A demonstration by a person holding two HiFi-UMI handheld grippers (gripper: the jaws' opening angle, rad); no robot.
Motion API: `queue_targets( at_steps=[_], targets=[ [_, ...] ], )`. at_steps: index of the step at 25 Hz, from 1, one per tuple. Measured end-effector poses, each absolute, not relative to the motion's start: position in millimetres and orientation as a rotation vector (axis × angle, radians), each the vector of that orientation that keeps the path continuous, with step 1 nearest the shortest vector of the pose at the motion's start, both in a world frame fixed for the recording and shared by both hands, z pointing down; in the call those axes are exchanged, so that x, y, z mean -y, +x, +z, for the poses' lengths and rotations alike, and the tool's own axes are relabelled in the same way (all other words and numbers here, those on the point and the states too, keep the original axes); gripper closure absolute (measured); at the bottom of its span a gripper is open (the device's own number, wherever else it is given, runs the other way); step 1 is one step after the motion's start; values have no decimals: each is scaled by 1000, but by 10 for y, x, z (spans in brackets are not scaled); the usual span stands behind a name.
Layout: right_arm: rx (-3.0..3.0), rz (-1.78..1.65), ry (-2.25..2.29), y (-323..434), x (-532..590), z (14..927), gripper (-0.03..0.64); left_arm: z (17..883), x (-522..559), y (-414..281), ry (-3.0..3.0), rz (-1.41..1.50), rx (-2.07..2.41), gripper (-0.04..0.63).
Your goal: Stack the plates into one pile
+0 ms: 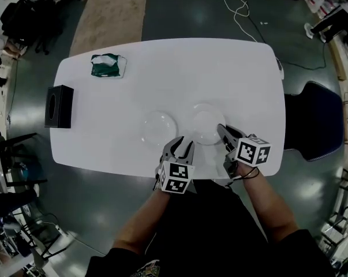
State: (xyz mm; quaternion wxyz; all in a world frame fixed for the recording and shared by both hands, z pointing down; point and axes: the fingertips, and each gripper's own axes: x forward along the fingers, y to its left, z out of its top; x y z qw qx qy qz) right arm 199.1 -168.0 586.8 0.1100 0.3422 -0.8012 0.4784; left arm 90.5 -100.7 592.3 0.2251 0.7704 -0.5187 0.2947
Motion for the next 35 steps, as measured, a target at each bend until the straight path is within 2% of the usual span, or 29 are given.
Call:
queue_targets(
  at_steps=[12, 27, 35],
  targets=[
    [2399, 1416, 1066, 1567, 1577, 5548, 588, 5622, 771, 242, 2106, 731, 1531, 565],
    [2383, 1472, 986, 372, 1181, 5581, 588, 5473, 197, -860, 2040, 637, 1599, 575],
    [2312, 1587, 1051, 103, 1112, 5782, 588, 5526, 27, -1293, 2014, 601, 1600, 574]
  ],
)
